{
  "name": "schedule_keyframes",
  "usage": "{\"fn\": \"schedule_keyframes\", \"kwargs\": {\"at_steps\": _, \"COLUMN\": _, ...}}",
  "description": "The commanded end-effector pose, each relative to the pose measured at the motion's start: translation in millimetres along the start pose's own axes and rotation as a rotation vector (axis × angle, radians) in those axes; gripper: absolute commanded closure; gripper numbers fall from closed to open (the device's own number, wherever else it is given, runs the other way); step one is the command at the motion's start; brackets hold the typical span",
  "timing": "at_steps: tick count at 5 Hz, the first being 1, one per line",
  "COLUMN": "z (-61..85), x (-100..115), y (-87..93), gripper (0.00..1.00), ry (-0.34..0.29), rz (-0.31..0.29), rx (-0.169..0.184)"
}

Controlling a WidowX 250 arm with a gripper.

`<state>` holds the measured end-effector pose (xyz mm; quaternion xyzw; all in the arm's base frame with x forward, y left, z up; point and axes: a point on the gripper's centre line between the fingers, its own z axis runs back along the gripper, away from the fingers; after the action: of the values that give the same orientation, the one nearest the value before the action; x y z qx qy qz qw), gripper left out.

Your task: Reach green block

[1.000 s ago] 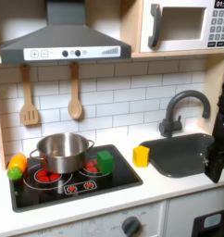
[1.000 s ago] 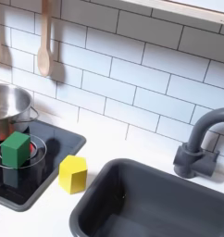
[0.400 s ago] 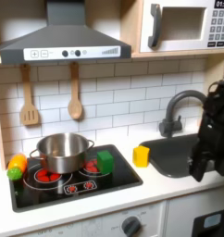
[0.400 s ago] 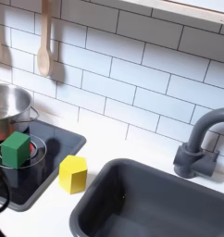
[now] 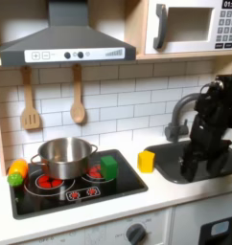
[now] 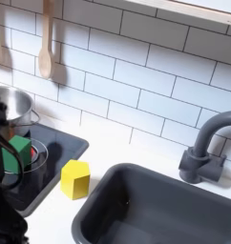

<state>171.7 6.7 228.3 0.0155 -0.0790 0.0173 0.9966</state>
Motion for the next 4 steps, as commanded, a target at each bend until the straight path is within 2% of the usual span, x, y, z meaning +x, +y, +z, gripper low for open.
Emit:
{"fn": "schedule_keyframes", "kwargs": {"at_steps": 1, "z": -6.7, "x": 30, "y": 16.0, "gripper": 0.00, "ry": -0.020, "rz": 0.015, "rx": 0.019}}
{"fn": "schedule_keyframes", "kwargs": {"at_steps": 3, "z": -11.6, "x": 56, "y": 25.0, "gripper": 0.00, "ry": -0.026, "rz": 0.046, "rx": 0.027}}
{"fn": "schedule_keyframes", "kwargs": {"at_steps": 4, "z": -15.0, "x": 71, "y": 33.7, "gripper": 0.00, "ry": -0.028, "rz": 0.068, "rx": 0.046}}
